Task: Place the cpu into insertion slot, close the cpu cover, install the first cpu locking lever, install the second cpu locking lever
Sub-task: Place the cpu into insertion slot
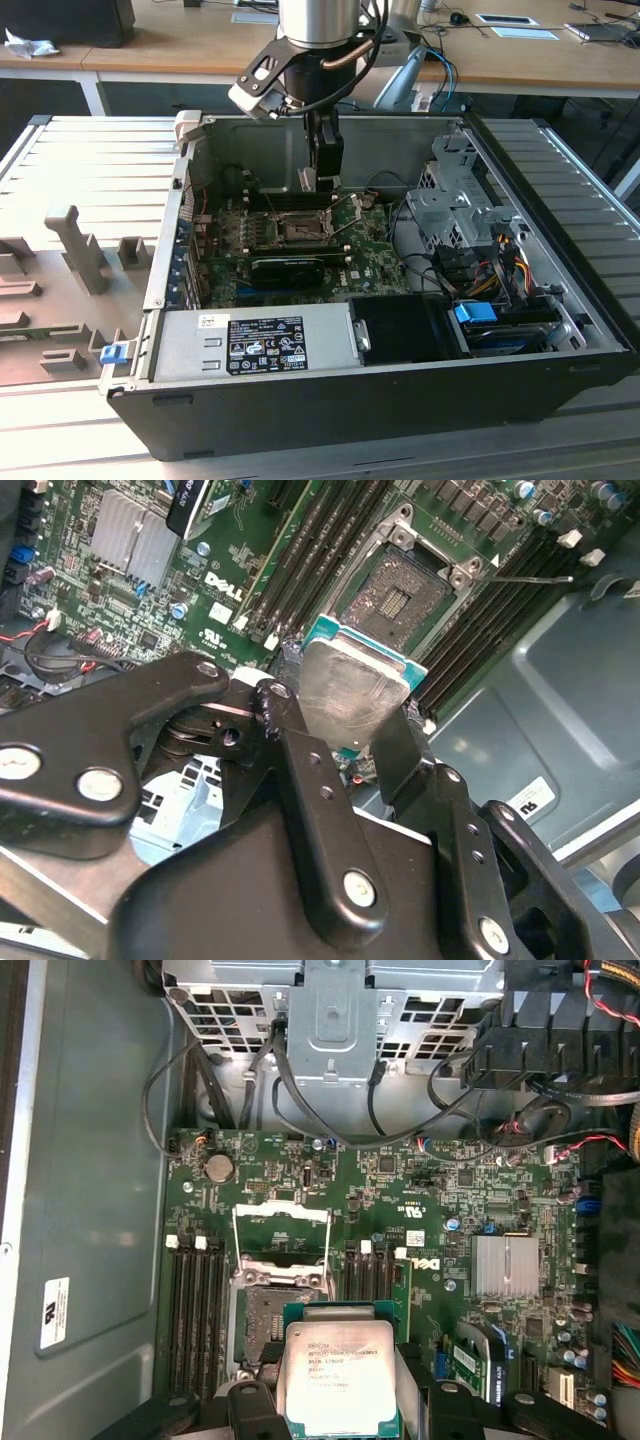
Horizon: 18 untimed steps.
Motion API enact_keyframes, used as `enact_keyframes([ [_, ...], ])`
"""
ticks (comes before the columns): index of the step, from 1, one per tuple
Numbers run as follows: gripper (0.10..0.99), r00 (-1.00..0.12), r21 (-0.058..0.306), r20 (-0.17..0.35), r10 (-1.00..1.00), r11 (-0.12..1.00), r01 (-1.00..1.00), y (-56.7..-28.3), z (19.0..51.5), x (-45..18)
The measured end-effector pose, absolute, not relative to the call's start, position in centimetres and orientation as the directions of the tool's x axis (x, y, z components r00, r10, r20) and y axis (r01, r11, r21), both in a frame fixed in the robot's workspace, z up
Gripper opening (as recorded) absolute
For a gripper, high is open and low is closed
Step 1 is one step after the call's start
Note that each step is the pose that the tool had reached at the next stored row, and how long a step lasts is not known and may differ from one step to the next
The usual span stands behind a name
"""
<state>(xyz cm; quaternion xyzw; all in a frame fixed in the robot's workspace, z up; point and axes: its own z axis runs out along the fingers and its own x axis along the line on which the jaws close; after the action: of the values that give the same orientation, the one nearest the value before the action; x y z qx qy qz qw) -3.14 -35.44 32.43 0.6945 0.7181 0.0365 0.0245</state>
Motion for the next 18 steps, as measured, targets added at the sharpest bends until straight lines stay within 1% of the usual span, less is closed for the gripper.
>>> enact_keyframes([
  [18, 0.525, -0.029, 0.086, 0.015, 0.999, 0.028, 0.996, -35.43, 31.43, -3.16],
])
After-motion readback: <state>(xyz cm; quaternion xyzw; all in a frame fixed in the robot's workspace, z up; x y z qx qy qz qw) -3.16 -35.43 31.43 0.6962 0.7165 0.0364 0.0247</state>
